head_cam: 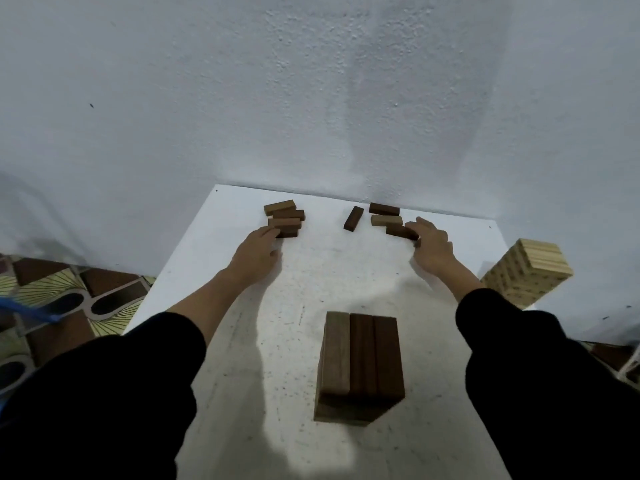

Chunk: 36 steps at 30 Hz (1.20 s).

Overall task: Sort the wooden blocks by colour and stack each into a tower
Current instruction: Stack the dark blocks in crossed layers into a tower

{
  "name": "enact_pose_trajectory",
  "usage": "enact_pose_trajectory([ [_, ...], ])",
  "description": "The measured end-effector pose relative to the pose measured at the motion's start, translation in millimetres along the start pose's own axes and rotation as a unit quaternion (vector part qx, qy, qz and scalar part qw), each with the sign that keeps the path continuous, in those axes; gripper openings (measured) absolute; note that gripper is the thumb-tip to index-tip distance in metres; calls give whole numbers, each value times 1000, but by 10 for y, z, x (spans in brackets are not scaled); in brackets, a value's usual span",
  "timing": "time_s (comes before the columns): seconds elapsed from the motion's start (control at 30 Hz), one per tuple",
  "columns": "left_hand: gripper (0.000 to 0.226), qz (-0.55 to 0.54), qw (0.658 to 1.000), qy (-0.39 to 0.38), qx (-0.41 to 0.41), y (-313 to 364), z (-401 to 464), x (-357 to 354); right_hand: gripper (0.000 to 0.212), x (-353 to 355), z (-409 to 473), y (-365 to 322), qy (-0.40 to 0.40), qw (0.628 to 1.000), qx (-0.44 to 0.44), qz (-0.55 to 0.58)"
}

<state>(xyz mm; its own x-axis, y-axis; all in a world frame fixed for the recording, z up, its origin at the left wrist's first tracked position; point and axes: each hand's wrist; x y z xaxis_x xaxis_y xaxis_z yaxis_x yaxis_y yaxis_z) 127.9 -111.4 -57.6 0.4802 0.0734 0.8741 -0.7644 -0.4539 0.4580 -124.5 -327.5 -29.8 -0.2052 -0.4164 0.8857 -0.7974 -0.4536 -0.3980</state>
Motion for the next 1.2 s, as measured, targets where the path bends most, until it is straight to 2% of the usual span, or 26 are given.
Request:
enact_pose_trajectory([
  [0.1,36,60,998,16,-9,-73,126,-37,65,-19,151,17,-53,997,-5,-57],
  [0.27,20,36,998,38,-21,49,142,47,64,-248,44,-53,29,997,71,-34],
  [0.4,10,50,998,33,-28,191,123,89,55,-448,-102,-260,26,990,132,-30],
  [0.43,6,41,998,34,-24,233,101,85,54,-500,-164,-334,16,989,146,-32],
  [0.5,15,-4,999,31,-22,324,46,44,52,-608,-269,-477,-8,983,182,-36],
  [0.6,13,-68,997,16,-10,470,-74,-69,46,-699,-400,-612,-40,973,225,-16],
  [0.67,21,-96,995,12,2,525,-131,-163,41,-661,-449,-639,-39,977,210,13],
  [0.77,31,-149,989,18,12,553,-146,-231,31,-540,-430,-646,-3,989,139,60],
  [0.87,29,-154,988,25,-10,556,-84,-254,40,-446,-388,-642,10,993,62,98],
  [1.0,29,-132,990,22,-35,565,-29,-250,42,-425,-363,-590,-16,1000,-7,14],
  [1.2,39,-146,987,-2,-67,653,8,-293,27,-463,-358,-655,-14,997,-8,74],
])
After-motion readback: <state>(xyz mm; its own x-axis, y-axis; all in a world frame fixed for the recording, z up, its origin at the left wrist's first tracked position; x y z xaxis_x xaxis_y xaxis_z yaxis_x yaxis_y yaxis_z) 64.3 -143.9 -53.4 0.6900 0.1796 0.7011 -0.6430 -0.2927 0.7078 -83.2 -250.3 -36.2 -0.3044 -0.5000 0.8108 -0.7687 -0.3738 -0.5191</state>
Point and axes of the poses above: each hand's wrist, its own z-axis towards the middle knuckle, its own x-axis out of the back of the hand, y = z × x, and after that the axes turned 11 degrees about -y, right-handed
